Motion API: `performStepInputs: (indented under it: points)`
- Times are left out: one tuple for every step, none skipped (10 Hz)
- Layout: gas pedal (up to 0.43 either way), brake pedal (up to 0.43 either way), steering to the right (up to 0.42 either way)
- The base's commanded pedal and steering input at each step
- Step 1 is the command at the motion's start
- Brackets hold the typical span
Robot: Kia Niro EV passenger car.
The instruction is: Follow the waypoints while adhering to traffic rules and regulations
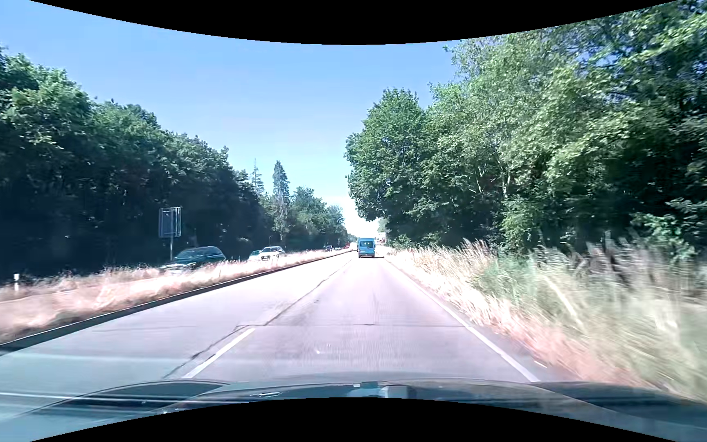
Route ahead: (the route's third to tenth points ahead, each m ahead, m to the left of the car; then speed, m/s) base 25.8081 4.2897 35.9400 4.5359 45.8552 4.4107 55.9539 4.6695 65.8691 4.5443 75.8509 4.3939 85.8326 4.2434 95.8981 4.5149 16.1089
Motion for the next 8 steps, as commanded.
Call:
performStepInputs:
  points:
    - [0.22,0.0,-0.001]
    - [0.22,0.0,-0.001]
    - [0.22,0.0,-0.001]
    - [0.22,0.0,-0.001]
    - [0.22,0.0,0.0]
    - [0.22,0.0,0.0]
    - [0.22,0.0,0.0]
    - [0.22,0.0,0.0]
